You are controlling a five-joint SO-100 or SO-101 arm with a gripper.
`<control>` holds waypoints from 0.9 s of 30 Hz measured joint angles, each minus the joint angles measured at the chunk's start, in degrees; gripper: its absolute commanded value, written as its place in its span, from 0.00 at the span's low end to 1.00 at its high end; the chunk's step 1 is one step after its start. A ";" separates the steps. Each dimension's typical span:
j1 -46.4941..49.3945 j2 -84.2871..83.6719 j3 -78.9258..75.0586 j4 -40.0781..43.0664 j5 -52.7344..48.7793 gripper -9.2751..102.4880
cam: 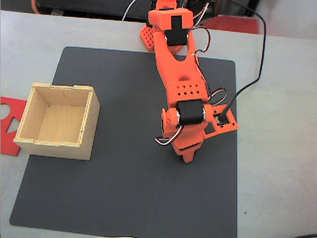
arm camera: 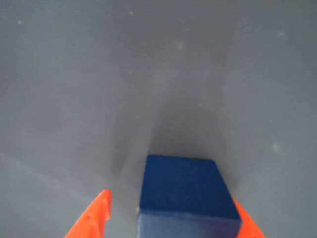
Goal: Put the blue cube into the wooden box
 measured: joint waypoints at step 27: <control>39.02 22.24 -17.93 4.57 -5.71 0.08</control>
